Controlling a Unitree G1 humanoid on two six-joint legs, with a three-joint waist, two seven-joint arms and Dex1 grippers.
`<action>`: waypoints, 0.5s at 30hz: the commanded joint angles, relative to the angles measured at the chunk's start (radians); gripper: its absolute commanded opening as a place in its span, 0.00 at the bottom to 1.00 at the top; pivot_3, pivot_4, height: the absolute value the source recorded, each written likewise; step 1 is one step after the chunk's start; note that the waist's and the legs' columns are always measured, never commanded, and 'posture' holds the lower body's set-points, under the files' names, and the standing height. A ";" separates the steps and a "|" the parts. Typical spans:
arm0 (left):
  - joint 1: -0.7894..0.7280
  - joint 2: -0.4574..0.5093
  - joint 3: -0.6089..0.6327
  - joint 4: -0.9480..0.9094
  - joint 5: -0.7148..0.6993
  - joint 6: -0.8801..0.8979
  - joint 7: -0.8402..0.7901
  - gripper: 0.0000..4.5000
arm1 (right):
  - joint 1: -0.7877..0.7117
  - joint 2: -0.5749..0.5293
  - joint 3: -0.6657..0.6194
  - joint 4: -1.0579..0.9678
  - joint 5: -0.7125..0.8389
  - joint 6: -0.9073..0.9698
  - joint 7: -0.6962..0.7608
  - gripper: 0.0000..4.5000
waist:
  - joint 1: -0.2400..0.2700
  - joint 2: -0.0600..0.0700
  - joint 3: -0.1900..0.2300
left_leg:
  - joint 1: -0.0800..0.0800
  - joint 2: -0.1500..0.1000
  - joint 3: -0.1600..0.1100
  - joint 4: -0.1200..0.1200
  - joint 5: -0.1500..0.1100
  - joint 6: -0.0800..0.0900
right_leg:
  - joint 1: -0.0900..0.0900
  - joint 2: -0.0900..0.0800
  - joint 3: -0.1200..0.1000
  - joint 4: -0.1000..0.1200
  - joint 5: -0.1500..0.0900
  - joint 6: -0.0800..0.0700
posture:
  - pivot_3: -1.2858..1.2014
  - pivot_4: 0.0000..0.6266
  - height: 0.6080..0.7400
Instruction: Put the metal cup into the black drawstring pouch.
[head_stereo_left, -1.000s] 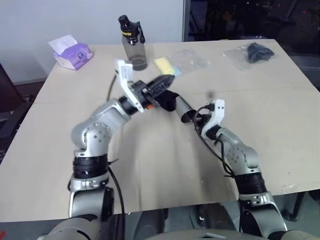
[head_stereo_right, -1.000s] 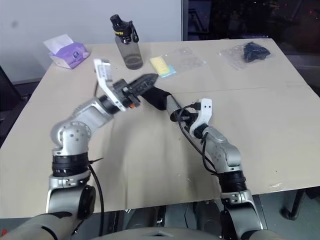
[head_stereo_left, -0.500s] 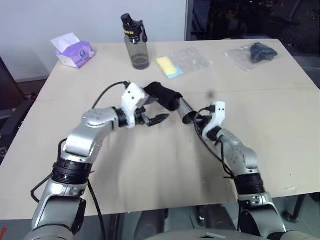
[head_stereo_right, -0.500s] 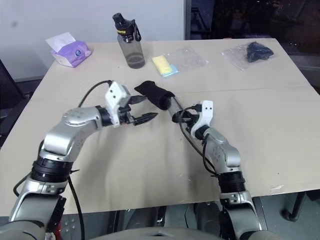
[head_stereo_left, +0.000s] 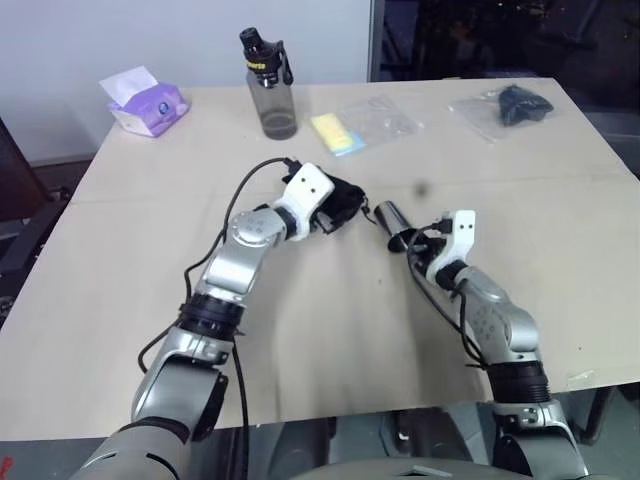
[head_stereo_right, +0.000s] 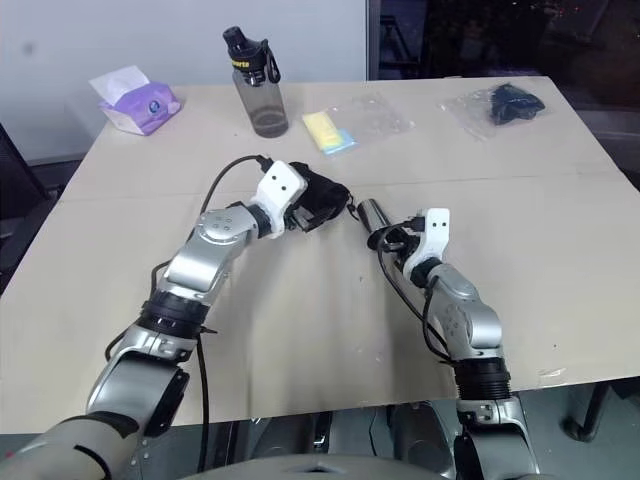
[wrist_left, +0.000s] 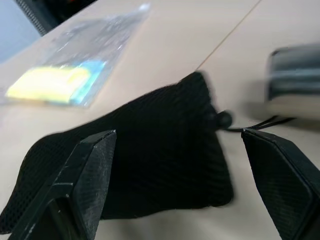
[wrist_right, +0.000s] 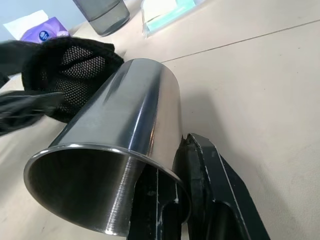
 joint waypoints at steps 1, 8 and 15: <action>-0.057 -0.027 0.037 0.039 0.016 -0.067 0.041 0.74 | 0.010 -0.004 -0.016 -0.049 -0.003 -0.017 -0.003 0.00 | 0.000 0.000 0.000 | 0.000 0.000 0.000 0.000 0.000 0.000 | 0.000 0.000 0.000 0.000 0.000 0.000 | 0.52 0.24 1.00; -0.050 -0.064 0.094 0.019 -0.043 -0.021 0.013 0.06 | 0.024 -0.035 0.024 -0.095 -0.037 -0.044 0.036 0.00 | 0.000 0.000 0.000 | -0.001 0.000 0.000 0.000 0.000 0.000 | 0.000 0.000 0.000 0.000 0.000 0.000 | 0.52 0.24 1.00; -0.061 -0.106 0.199 -0.049 -0.185 0.156 -0.009 0.02 | -0.014 -0.098 0.172 -0.161 -0.173 -0.169 0.132 0.00 | -0.005 0.000 0.000 | 0.000 0.000 0.000 0.001 0.000 0.000 | 0.000 0.000 0.000 0.001 0.000 0.000 | 0.52 0.24 1.00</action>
